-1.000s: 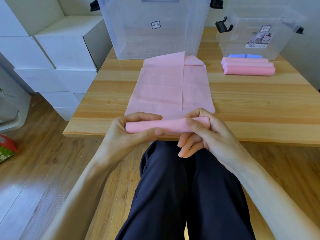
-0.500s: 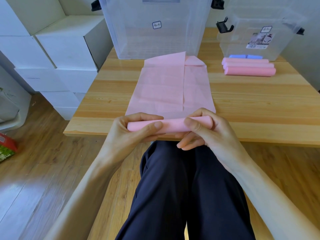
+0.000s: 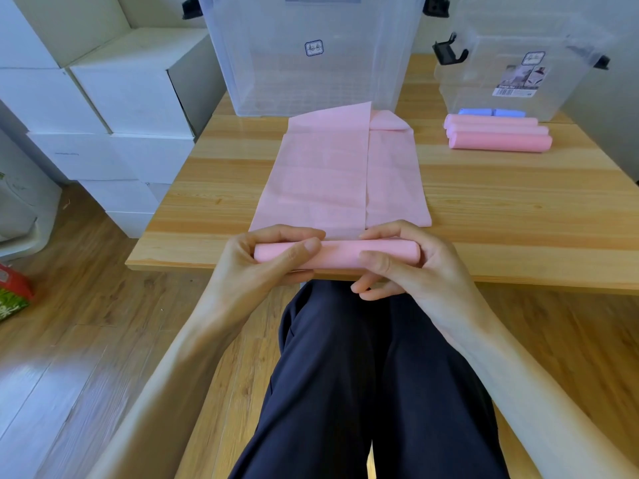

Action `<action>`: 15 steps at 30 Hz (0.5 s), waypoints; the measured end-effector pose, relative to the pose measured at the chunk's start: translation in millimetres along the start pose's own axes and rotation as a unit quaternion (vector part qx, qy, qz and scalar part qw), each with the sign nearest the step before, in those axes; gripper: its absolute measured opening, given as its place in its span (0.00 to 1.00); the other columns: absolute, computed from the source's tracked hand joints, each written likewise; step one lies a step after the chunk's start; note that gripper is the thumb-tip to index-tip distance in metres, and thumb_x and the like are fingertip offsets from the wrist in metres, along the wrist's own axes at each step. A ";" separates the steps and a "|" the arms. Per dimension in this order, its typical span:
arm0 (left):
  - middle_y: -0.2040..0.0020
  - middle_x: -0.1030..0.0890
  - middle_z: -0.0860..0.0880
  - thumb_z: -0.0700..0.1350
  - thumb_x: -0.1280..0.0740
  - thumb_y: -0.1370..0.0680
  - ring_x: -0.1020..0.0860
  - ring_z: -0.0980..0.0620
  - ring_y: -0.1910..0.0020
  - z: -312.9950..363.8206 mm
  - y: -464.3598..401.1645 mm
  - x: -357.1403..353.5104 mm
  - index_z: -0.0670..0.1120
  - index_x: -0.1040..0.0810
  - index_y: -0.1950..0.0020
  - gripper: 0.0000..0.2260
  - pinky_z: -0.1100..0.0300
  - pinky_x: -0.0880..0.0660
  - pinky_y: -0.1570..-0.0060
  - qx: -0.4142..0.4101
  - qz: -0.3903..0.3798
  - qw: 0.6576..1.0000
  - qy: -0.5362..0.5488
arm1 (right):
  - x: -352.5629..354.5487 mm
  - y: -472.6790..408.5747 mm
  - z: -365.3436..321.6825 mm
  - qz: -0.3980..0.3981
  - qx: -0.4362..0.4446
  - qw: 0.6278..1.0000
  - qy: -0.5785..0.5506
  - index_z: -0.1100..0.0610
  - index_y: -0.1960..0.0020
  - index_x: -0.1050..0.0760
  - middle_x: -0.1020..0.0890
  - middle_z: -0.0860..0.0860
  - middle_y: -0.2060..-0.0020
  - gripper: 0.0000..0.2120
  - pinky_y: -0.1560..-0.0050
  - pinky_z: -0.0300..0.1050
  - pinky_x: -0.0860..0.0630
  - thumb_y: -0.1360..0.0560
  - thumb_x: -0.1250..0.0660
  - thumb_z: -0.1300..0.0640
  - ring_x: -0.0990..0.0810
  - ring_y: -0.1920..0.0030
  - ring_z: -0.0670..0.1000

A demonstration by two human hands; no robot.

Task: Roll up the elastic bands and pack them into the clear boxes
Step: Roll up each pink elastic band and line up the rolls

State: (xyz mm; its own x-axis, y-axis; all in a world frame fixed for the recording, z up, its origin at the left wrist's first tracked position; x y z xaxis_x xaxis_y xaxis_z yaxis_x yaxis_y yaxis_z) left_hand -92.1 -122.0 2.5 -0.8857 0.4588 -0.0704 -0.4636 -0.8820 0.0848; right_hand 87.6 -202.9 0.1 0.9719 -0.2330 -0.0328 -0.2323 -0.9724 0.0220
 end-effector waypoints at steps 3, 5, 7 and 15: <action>0.54 0.14 0.51 0.46 0.26 0.33 0.15 0.53 0.53 -1.1 2.0 0.5 0.48 0.14 0.54 0.10 0.63 0.19 0.57 -0.001 -0.013 1.000 -0.003 | -0.8 0.0 -1.5 0.003 -0.010 1.000 -0.001 0.63 0.49 0.22 0.15 0.60 0.64 0.15 0.65 0.47 0.17 0.29 0.29 0.53 0.14 0.65 0.59; 0.55 0.14 0.51 0.46 0.26 0.34 0.15 0.53 0.54 -1.5 2.4 0.8 0.49 0.14 0.55 0.09 0.63 0.18 0.59 -0.003 -0.008 1.000 -0.001 | -1.4 0.6 -2.1 -0.008 -0.014 1.000 0.003 0.63 0.49 0.23 0.15 0.59 0.64 0.15 0.65 0.48 0.17 0.28 0.30 0.51 0.14 0.65 0.59; 0.55 0.14 0.52 0.47 0.27 0.34 0.15 0.54 0.55 -1.8 2.0 1.5 0.50 0.13 0.57 0.07 0.64 0.19 0.60 -0.004 0.000 1.000 0.002 | -2.6 1.3 -2.2 -0.023 -0.011 1.000 0.004 0.59 0.45 0.24 0.15 0.58 0.62 0.16 0.64 0.49 0.16 0.30 0.28 0.54 0.14 0.64 0.59; 0.54 0.14 0.49 0.47 0.22 0.35 0.15 0.50 0.52 -2.8 2.0 3.0 0.51 0.13 0.56 0.08 0.58 0.18 0.52 -0.040 -0.031 0.998 0.030 | -6.1 3.2 -1.2 0.000 0.018 1.000 -0.007 0.65 0.50 0.23 0.15 0.54 0.65 0.15 0.65 0.49 0.17 0.31 0.28 0.56 0.14 0.65 0.58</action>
State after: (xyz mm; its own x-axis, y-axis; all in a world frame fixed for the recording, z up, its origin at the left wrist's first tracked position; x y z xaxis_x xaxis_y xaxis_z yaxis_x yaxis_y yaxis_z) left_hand -95.6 -122.7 -0.3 -0.8517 0.5068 -0.1331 -0.5112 -0.8594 -0.0007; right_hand 81.0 -204.6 1.6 0.9716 -0.2321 -0.0466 -0.2330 -0.9724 -0.0150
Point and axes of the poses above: each hand's wrist, its own y-axis away from the middle knuckle, its own x-axis out of the back of the hand, z = x × y, the point moved 2 cm from there along -y, towards the middle knuckle
